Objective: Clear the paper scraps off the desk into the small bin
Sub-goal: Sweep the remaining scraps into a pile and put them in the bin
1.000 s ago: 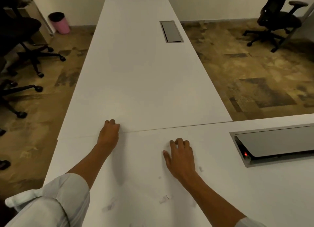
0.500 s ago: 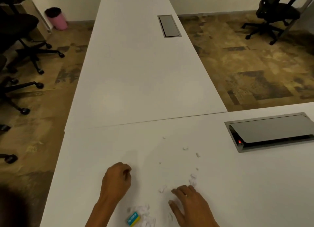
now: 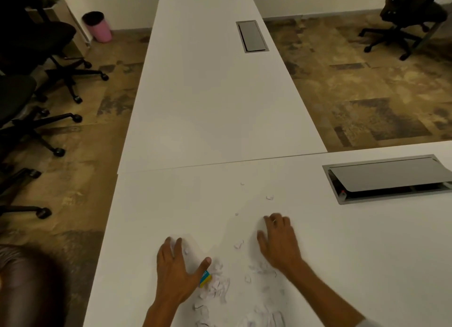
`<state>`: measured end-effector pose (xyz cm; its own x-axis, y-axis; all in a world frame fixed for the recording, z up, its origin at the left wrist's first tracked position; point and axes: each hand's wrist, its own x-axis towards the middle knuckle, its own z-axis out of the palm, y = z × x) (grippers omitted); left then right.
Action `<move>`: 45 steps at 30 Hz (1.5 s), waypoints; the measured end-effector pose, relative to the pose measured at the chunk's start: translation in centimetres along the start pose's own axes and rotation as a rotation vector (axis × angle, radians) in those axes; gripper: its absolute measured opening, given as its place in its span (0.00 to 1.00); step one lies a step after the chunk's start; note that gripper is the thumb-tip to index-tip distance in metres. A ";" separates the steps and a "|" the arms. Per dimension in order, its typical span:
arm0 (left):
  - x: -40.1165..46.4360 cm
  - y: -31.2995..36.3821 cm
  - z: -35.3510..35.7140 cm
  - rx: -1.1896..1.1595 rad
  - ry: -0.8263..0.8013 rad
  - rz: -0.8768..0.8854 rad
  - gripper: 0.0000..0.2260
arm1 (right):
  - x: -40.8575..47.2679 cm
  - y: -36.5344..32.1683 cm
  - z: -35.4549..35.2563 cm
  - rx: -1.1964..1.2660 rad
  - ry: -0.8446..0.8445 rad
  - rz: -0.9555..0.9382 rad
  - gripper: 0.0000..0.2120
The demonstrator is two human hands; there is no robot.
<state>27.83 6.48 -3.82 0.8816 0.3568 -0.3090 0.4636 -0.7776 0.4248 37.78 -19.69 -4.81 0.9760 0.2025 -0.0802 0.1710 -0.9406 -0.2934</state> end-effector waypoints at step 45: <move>-9.0 -5.2 2.9 0.000 -0.111 0.257 0.61 | 1.0 0.5 -0.4 0.083 -0.403 -0.372 0.36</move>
<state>17.26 5.82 -5.72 0.9552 0.0887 -0.2824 0.2258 -0.8354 0.5012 38.93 -20.02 -4.68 0.7204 0.6203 -0.3104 0.4670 -0.7646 -0.4442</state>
